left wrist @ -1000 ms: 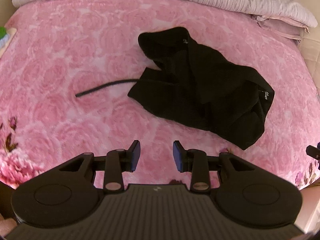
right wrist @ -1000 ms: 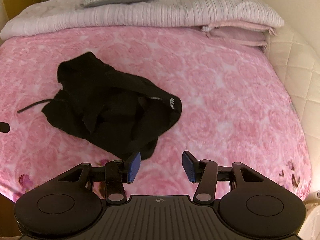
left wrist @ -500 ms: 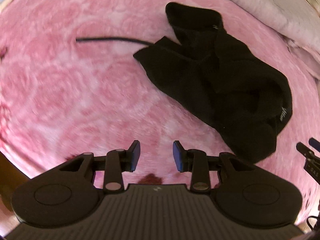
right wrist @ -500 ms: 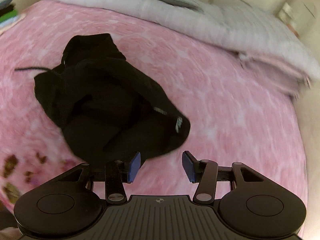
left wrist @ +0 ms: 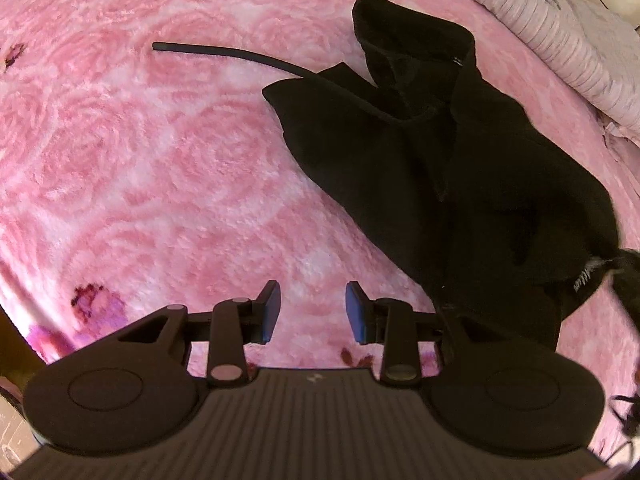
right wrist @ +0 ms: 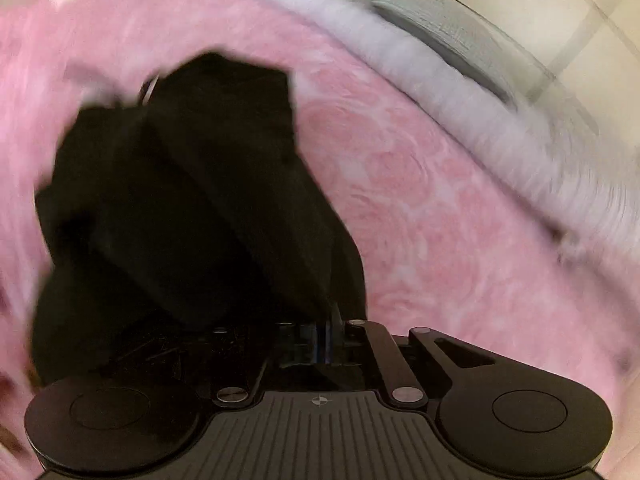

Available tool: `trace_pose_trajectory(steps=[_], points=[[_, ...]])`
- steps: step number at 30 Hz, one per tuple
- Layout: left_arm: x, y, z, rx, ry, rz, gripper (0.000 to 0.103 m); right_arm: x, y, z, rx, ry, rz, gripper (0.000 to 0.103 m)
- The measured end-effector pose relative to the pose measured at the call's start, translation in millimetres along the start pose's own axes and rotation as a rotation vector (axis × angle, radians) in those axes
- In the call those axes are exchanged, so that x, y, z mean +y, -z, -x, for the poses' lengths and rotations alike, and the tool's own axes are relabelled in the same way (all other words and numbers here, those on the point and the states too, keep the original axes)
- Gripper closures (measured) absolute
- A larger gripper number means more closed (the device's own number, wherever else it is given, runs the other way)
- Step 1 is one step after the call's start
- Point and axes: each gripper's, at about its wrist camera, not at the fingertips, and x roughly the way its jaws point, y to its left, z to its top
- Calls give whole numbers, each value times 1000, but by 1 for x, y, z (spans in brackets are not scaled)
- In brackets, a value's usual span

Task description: Fold clothes

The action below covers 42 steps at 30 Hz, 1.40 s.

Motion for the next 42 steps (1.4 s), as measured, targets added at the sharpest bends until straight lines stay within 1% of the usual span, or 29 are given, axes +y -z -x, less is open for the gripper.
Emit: trace_pose_trajectory(steps=[3,4,6,8,9,10,11,12,13,14,15,16,17,19,21,24,26,28,29,30,31,32,33,34,36,38,39,41,42], points=[[-9,-3,-2,-7,9,-20,73,-67,11,36,-59,10,-377,102],[-11,-4,-3,-6,17,-15,73,-94,21,49,-69,57,-516,102],[-14,-5,-7,-2,37,4,72,-140,55,75,-43,176,-797,102],[-17,-2,-13,7,59,28,69,-186,108,97,75,321,-1160,101],[-18,-1,-17,13,71,41,69,-203,142,107,152,371,-1350,101],[-18,1,-21,22,86,61,69,-213,184,117,253,405,-1552,101],[-17,3,-25,33,103,88,69,-215,216,122,338,402,-1673,101],[-15,5,-30,45,120,116,69,-212,244,124,413,363,-1750,100],[-14,6,-35,57,138,143,69,-205,267,127,445,325,-1804,100],[-13,8,-38,65,155,173,69,-198,281,128,452,291,-1824,99],[-11,9,-41,68,174,203,69,-192,289,127,474,263,-1812,97],[-9,10,-44,66,194,230,69,-187,290,124,496,256,-1779,93],[-7,10,-45,60,213,252,69,-183,290,121,488,256,-1735,89],[-7,9,-47,38,246,275,69,-177,282,115,456,261,-1631,66],[-9,4,-48,12,278,286,68,-170,273,111,431,302,-1513,62],[-11,-2,-58,-17,318,316,63,-163,245,97,417,347,-1259,58],[-12,-7,-70,-20,330,352,62,-154,229,87,418,367,-1035,56],[-13,-10,-85,-3,342,396,63,-140,221,71,453,384,-840,54],[-14,-12,-90,-2,345,412,65,-133,218,63,473,390,-757,54],[-17,-16,-91,-13,346,405,81,-130,215,58,483,395,-712,54],[-21,-24,-89,-26,347,382,97,-128,213,59,477,393,-718,56],[-25,-31,-88,-40,348,359,102,-127,213,61,469,390,-730,67],[-32,-43,-83,-65,356,327,102,-126,212,63,460,387,-743,81],[-40,-59,-74,-99,371,284,102,-127,208,71,437,385,-784,89],[-58,-94,-55,-179,405,196,101,-136,200,87,381,366,-892,90],[-84,-132,-29,-280,434,81,100,-148,197,105,315,358,-1004,90],[-98,-149,-17,-312,433,22,97,-154,198,114,274,355,-1071,90],[-118,-167,1,-373,411,-75,94,-165,203,130,201,343,-1210,90],[-125,-170,6,-390,385,-115,88,-168,206,136,175,325,-1276,88]])
